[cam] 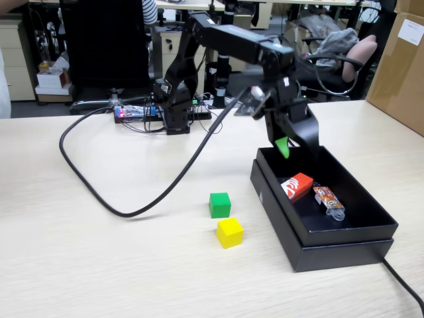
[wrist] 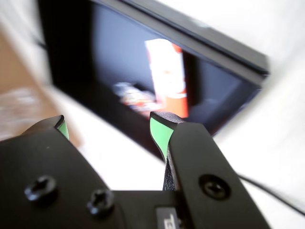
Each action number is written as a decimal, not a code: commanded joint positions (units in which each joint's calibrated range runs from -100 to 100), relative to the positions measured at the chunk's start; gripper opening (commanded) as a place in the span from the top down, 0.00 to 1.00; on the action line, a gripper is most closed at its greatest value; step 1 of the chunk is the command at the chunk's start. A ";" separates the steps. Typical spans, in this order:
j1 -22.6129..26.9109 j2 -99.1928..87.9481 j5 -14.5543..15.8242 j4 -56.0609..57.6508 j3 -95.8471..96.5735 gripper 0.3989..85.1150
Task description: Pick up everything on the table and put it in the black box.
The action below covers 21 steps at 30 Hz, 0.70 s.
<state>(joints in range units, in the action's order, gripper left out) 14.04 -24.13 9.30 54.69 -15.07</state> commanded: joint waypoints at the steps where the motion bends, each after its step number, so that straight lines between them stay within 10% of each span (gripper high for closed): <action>1: -2.05 -9.89 -1.27 0.39 -7.05 0.58; 21: -11.87 -14.60 -3.61 -0.22 20.51 0.54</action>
<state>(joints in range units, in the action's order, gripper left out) 2.47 -35.28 5.89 54.69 6.76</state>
